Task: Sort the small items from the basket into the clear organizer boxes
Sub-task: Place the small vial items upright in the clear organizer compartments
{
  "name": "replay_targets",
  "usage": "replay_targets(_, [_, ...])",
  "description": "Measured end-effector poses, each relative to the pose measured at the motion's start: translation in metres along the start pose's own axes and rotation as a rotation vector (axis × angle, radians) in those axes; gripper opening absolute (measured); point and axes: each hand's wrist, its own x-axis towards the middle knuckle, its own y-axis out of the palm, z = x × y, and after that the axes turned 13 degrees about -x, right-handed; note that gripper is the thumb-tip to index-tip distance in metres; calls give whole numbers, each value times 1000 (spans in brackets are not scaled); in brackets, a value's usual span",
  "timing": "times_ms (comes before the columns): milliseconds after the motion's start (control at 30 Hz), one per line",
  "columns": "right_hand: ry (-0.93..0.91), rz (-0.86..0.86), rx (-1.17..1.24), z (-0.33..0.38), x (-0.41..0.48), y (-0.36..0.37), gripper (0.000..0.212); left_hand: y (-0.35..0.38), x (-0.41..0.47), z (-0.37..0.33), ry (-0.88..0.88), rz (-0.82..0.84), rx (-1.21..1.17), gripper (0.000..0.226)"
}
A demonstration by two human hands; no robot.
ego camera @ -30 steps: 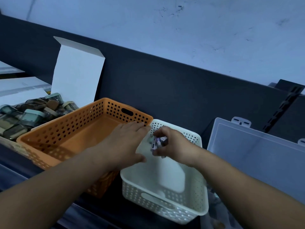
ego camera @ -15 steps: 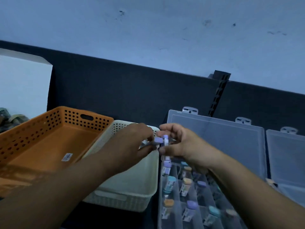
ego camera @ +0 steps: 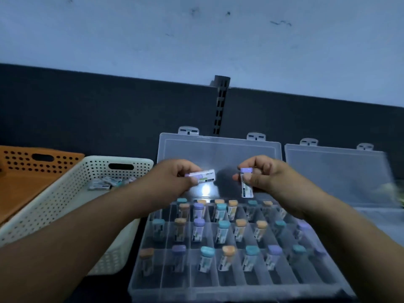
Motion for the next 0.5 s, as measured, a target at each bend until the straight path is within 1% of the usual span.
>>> replay_targets(100, [-23, -69, -118, -12, -11, -22, 9, 21, 8, -8, 0, 9, 65, 17])
replay_targets(233, [-7, -135, -219, -29, -17, -41, 10, 48, 19, -11, 99, -63, 183, 16])
replay_targets(333, [-20, -131, -344, -39, -17, -44, 12, 62, 27, -7, 189, -84, 331, 19])
replay_targets(400, [-42, -119, -436, -45, -15, -44, 15, 70, 33, -2, 222, -51, 434, 22])
replay_targets(500, [-75, -98, -577, -55, -7, -42, 17, 79, 38, 3, 252, -10, 514, 30])
